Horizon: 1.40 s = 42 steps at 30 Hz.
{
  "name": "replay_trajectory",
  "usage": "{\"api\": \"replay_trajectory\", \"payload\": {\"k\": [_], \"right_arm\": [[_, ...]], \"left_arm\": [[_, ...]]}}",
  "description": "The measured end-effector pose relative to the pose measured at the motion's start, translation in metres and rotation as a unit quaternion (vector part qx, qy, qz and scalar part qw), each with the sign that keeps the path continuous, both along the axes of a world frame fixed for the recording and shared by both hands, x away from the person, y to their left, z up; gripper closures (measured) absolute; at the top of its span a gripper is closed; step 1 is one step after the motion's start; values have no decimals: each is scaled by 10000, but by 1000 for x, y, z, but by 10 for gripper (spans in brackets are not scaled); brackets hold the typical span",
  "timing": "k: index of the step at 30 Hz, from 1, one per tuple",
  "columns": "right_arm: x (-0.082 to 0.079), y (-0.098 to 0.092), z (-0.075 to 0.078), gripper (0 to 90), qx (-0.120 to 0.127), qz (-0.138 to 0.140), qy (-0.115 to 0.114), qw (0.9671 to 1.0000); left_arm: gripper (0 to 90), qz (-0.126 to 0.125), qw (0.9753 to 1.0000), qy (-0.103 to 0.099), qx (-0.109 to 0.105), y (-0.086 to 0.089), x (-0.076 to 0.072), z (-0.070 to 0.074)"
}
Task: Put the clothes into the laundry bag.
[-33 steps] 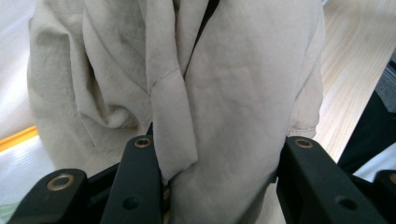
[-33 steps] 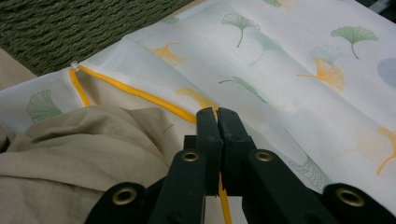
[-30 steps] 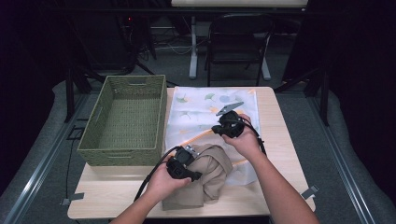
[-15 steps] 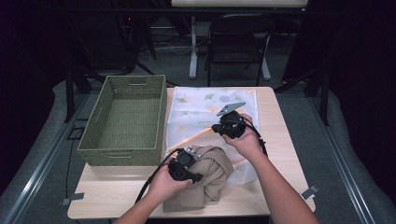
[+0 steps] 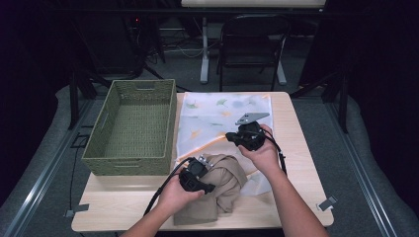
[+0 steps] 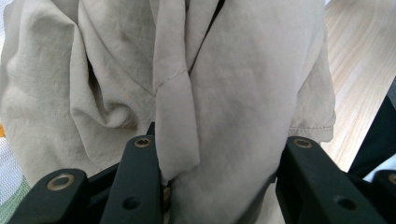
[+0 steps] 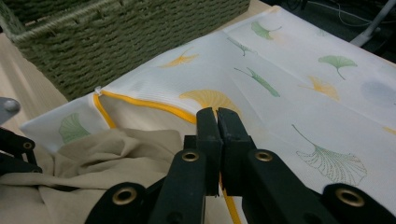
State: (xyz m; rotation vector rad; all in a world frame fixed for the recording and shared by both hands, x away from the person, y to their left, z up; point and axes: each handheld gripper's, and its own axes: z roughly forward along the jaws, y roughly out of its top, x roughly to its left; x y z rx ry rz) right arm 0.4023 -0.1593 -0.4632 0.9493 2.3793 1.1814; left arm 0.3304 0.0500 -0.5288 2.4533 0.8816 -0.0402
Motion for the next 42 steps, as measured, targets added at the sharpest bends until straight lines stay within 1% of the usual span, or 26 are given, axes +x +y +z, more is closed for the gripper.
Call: {"api": "replay_trajectory", "payload": {"k": [1, 4, 7, 9, 13, 15, 16, 17, 22, 23, 25, 26, 29, 30, 35, 38, 41, 42], "right_arm": [[-1, -1, 1, 885, 61, -3, -16, 10000], [-3, -2, 3, 885, 129, -14, -85, 9999], [-1, -4, 4, 885, 156, -5, -95, 9998], [-1, -4, 5, 885, 116, 9, -53, 9999], [-2, -3, 4, 885, 21, 16, -60, 10000], [-2, -4, 5, 885, 43, -4, -63, 10000], [-2, -4, 5, 885, 23, 1, -55, 10000], [-3, -4, 6, 885, 28, 2, -61, 10000], [-3, -5, 8, 885, 48, 9, -77, 10000], [-3, -4, 7, 885, 29, 17, -71, 10000], [-3, -3, 6, 885, 29, 13, -64, 10000], [-2, -3, 5, 885, -3, 33, -74, 10000], [-3, -2, 5, 885, -13, 31, -66, 10000], [-3, -2, 5, 885, -10, 31, -70, 10000], [-4, -3, 6, 885, 25, 23, -90, 10000], [-5, -3, 7, 885, 15, 46, -99, 9999], [-5, -2, 7, 885, 20, 45, -106, 9999], [-6, -2, 7, 885, 18, 47, -101, 9999]], "left_arm": [[636, 20, 10000, 11, -9, -1, 0, 0], [636, -4, 10000, 21, 43, -2, 1, 1], [636, 35, 10000, 30, 17, -3, 1, 0], [636, 41, 10000, 20, 20, -3, 1, 0], [636, 91, 9999, 44, 17, -3, 1, 1], [636, 102, 9999, 42, 22, -3, 2, 3], [636, 123, 9999, 73, 0, -3, 3, 4], [636, 180, 9998, 49, -25, -3, 4, 5], [637, 239, 9997, -1, -65, -6, 9, 14], [637, 229, 9997, -39, -70, -7, 10, 16], [637, 234, 9997, -37, -28, -10, 12, 19], [636, 236, 9997, -70, -8, -11, 14, 20], [636, 268, 9996, -101, 11, -15, 17, 22], [636, 296, 9995, -82, 3, -16, 19, 22], [636, 480, 9988, -112, 24, -19, 29, 23], [636, 566, 9984, -82, 4, -20, 36, 22], [635, 647, 9978, -122, -19, -22, 40, 21], [635, 656, 9977, -179, 18, -23, 42, 21]]}}
